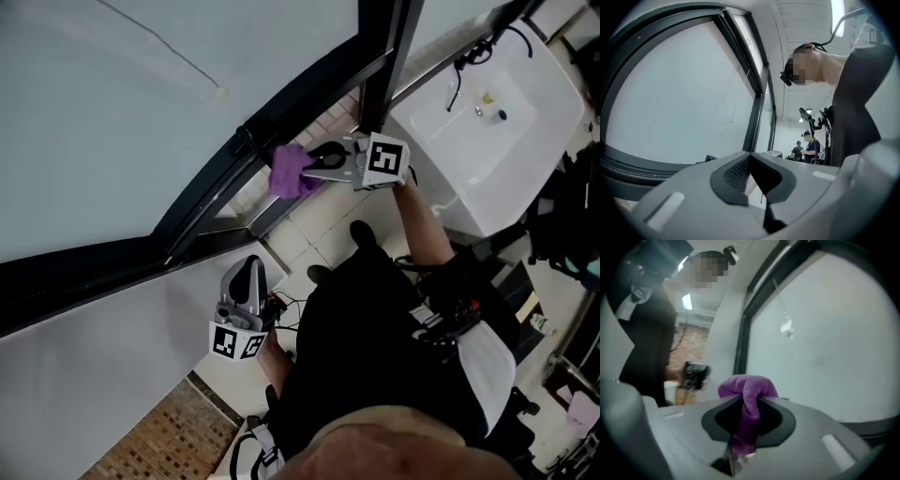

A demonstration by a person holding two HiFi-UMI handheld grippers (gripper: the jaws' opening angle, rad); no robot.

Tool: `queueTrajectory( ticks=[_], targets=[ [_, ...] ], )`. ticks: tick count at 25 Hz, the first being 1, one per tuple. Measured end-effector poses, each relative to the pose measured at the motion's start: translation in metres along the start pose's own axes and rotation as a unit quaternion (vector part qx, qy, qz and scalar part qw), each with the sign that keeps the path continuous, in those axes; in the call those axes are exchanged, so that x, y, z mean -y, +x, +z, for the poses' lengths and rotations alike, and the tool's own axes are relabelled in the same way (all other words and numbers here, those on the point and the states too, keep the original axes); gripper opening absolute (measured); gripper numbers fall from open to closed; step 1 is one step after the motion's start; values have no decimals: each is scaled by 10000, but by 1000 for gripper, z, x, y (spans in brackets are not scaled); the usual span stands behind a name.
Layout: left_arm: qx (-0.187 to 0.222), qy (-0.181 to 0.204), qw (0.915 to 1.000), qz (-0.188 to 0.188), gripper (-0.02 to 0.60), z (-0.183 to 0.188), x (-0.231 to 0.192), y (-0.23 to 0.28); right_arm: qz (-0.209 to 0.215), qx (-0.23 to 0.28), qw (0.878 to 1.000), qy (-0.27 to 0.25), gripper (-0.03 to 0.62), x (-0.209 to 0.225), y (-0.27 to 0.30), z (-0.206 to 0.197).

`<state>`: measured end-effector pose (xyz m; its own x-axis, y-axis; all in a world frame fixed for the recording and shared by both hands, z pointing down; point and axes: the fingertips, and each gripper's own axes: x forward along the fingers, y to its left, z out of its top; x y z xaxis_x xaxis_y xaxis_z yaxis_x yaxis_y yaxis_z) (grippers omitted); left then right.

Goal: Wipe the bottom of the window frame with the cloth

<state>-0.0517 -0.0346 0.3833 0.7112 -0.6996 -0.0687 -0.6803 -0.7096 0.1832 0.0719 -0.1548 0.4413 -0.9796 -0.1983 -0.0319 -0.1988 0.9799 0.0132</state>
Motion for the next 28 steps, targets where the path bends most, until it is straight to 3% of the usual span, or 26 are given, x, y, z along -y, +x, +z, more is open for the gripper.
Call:
queueTrajectory(
  ticks=[2, 4, 5, 7, 10, 11, 13, 14, 17, 20, 23, 25, 28],
  targets=[
    [-3, 2, 10000, -14, 0, -1, 1, 2, -1291, 95, 9912, 291, 64, 65, 11, 8],
    [1, 12, 10000, -29, 0, -1, 4, 3, -2198, -602, 9730, 365, 66, 119, 40, -2],
    [7, 20, 10000, -25, 0, -1, 6, 4, -2375, -1150, 9642, 268, 66, 134, 57, -14],
    [28, 42, 10000, 27, 0, 0, 8, 3, -2277, -2109, 9506, 43, 64, 142, 87, -42],
    [62, 92, 9998, 160, 0, 4, 5, -2, -1982, -2733, 9412, -139, 63, 133, 84, -60],
    [74, 115, 9997, 200, 0, 6, 2, -4, -2115, -3013, 9294, -260, 64, 137, 69, -64],
    [107, 127, 9995, 258, 0, 7, -2, -6, -2799, -3507, 8922, -522, 64, 163, 29, -66],
    [118, 103, 9995, 270, 0, 6, -4, -7, -3038, -3501, 8847, -490, 64, 173, 16, -63],
    [112, 3, 9997, 217, 0, 1, -7, -1, -2751, -3384, 8992, -340, 64, 176, 36, -65],
    [107, -4, 9999, 44, 0, 1, -1, 11, -2407, -3747, 8927, -694, 63, 174, 63, -86],
    [80, 7, 9999, -113, 0, 1, 4, 24, -2389, -3785, 8907, -798, 63, 177, 50, -86],
    [56, 3, 9998, -172, 0, -1, 8, 31, -2580, -3909, 8791, -879, 64, 189, 25, -87],
    [30, 11, 9998, -192, 0, -3, 10, 36, -3137, -4107, 8524, -797, 63, 229, -40, -91]
  ],
)
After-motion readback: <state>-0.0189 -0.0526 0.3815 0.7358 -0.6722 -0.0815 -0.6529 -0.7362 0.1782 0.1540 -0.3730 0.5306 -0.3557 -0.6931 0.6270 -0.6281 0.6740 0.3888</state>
